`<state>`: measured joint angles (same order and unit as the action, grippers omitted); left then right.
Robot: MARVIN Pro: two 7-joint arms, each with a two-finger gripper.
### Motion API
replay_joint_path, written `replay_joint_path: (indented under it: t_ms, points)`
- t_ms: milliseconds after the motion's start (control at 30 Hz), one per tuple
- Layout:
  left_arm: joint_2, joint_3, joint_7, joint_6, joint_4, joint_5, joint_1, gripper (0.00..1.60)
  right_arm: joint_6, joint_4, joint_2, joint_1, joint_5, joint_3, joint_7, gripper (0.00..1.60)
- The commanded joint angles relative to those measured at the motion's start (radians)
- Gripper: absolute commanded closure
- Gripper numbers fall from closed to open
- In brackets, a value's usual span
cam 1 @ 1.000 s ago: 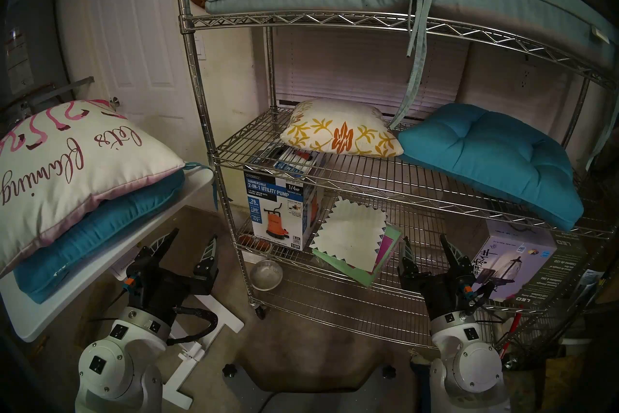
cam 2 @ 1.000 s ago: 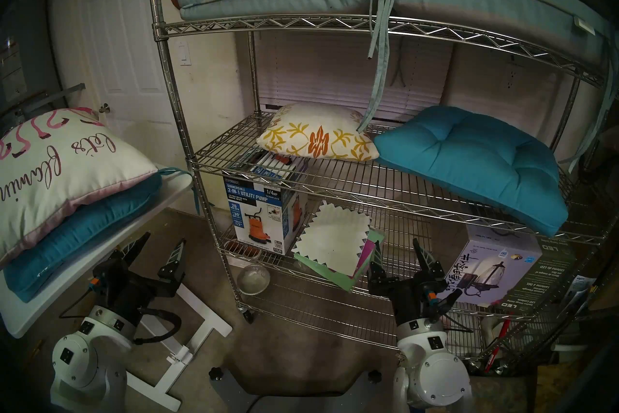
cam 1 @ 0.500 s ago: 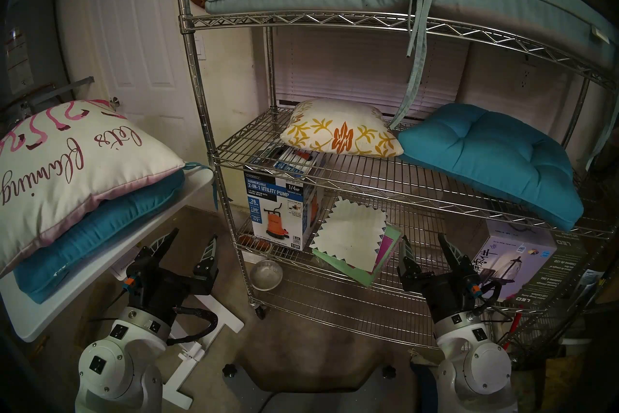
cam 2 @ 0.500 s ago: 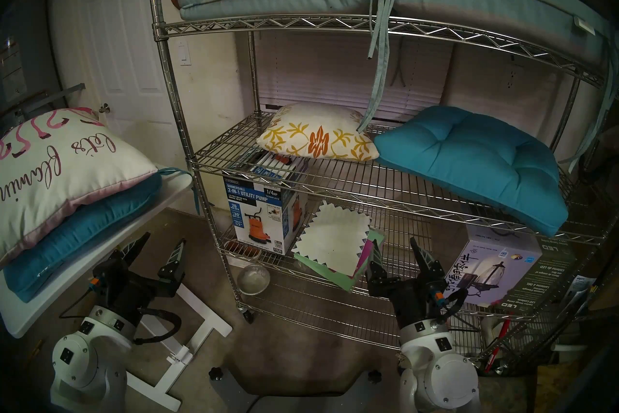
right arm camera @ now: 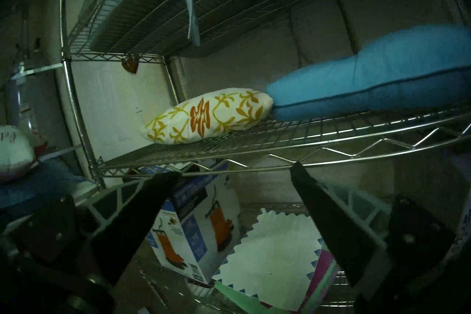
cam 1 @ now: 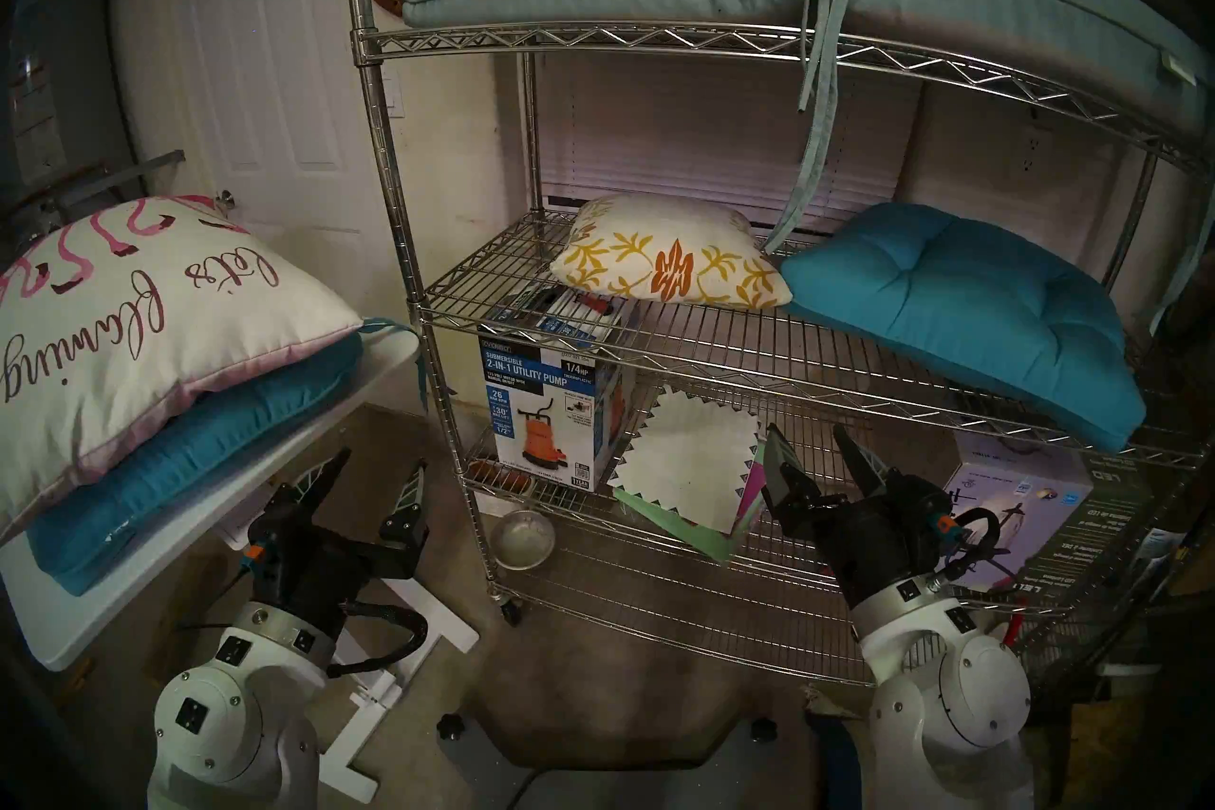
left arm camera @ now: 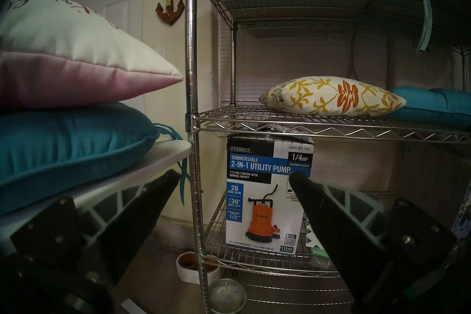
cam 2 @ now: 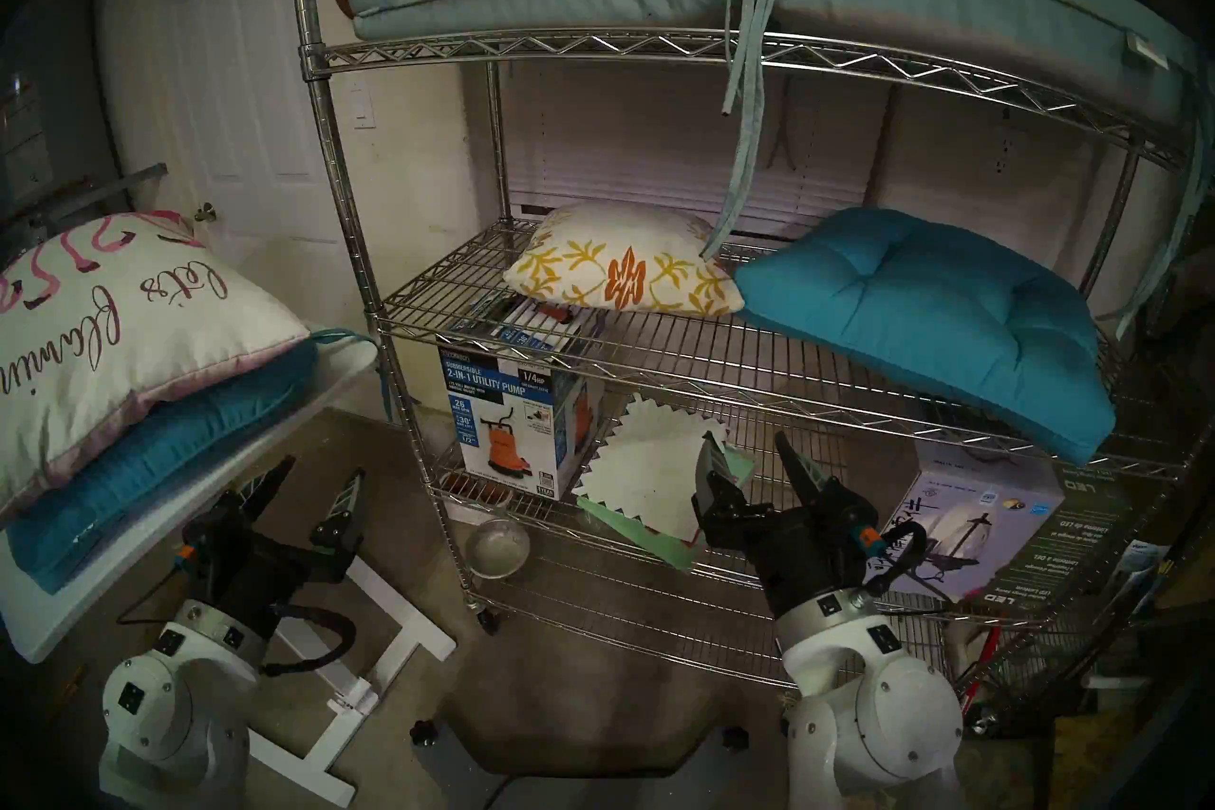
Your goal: Put cushion on the shelf
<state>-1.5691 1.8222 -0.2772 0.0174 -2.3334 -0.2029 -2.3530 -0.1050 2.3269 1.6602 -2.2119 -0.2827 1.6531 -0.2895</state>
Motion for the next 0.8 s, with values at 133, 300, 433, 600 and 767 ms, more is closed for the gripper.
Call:
replay_joint_path:
  t_ms: [133,300,433,600,767]
  points:
    - [0.001,0.000,-0.001,0.002,-0.017,0.000,0.001,0.00,-0.141,0.074,-0.023,0.102,-0.142,-0.044,0.043,0.00]
    - [0.001,0.000,-0.001,0.002,-0.017,0.000,0.001,0.00,-0.192,0.074,-0.034,0.163,-0.191,-0.058,0.085,0.00]
    - [0.001,0.000,-0.001,0.002,-0.017,0.000,0.001,0.00,-0.234,0.064,-0.046,0.210,-0.237,-0.079,0.122,0.00]
    - [0.001,0.000,-0.001,0.002,-0.017,0.000,0.001,0.00,-0.279,0.035,-0.062,0.273,-0.321,-0.113,0.189,0.00]
    - [0.001,0.000,-0.001,0.003,-0.017,0.000,0.001,0.00,-0.285,0.029,-0.077,0.285,-0.415,-0.150,0.249,0.00]
